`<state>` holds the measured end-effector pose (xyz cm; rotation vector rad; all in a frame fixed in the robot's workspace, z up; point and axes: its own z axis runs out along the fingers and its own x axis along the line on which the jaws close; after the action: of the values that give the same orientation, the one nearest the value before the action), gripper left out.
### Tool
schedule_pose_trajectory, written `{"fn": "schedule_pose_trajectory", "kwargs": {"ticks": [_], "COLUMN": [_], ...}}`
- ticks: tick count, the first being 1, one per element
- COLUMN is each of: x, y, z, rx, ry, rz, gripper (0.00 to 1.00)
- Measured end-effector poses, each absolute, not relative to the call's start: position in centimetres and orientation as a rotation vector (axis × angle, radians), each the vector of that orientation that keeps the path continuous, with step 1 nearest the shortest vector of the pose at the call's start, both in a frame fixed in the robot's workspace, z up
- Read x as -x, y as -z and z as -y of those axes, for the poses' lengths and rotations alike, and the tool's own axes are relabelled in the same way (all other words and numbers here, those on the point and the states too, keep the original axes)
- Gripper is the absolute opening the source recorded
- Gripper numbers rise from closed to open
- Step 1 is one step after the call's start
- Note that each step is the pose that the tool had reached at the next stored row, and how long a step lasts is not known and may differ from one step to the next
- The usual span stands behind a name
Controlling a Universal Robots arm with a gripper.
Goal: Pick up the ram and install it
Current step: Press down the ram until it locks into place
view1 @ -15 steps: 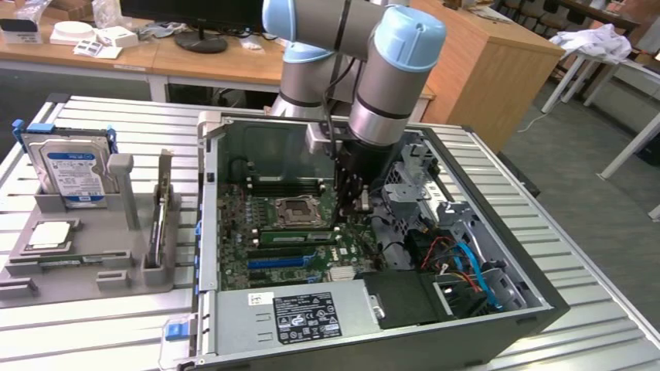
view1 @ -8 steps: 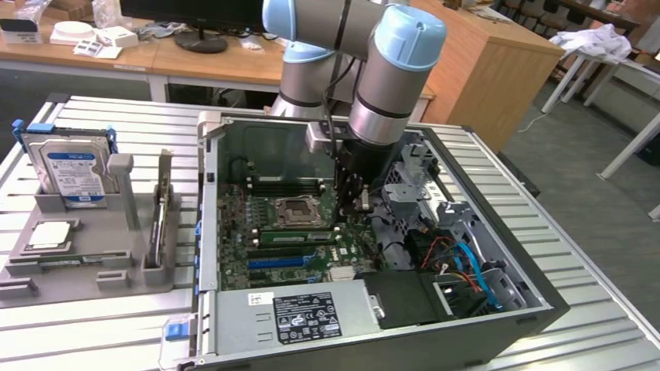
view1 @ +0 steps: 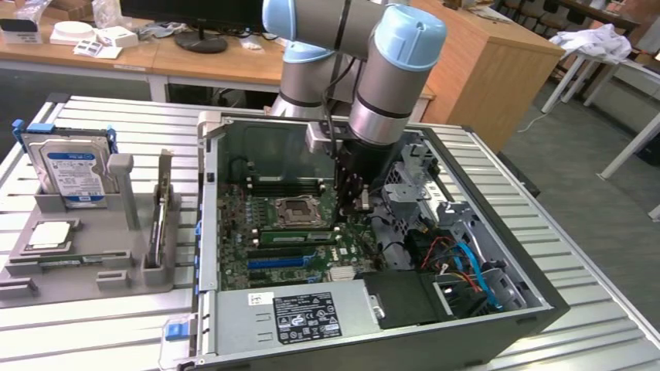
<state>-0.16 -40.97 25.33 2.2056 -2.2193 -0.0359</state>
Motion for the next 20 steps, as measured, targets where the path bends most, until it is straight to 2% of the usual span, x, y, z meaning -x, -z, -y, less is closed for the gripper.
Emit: {"fn": "schedule_pose_trajectory", "kwargs": {"ticks": [20], "x": [3.1], "y": [-25.3], "z": [41.0], "rx": [-2.206], "ry": [0.036], "rz": [2.219], "gripper": [0.11]}}
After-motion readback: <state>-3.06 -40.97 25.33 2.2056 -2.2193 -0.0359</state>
